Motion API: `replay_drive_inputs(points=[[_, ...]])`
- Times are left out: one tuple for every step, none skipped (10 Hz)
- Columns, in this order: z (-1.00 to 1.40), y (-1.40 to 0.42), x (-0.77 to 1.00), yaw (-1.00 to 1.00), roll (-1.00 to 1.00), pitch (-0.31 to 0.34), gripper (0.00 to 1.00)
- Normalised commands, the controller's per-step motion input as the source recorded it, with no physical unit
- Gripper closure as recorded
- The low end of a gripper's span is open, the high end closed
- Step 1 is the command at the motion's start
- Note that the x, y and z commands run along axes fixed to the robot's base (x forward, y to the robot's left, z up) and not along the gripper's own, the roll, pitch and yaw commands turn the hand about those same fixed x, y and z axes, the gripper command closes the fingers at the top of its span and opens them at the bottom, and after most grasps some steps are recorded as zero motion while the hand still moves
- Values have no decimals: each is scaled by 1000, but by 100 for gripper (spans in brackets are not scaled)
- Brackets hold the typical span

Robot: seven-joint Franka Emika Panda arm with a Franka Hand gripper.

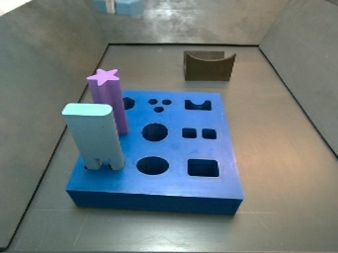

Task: Pick up the rectangle object. Move up. Place the rectangle object on the fixture. Regrasp the rectangle object. Move to above the board. Insert the rectangle object.
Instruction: Place the rectangle object on the fixture.

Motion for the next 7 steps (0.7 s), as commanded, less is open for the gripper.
replay_drive_inputs(points=[[275,-447,1000,-1000,-32,-14,100],[247,-446,1000,-1000,-33,-12,100],[229,-406,1000,-1000,-40,-3,100],[206,-355,1000,-1000,-50,7,100],[190,-336,1000,-1000,-54,14,100],[170,-295,1000,-1000,-62,27,100],[154,-266,1000,-1000,-68,38,100]])
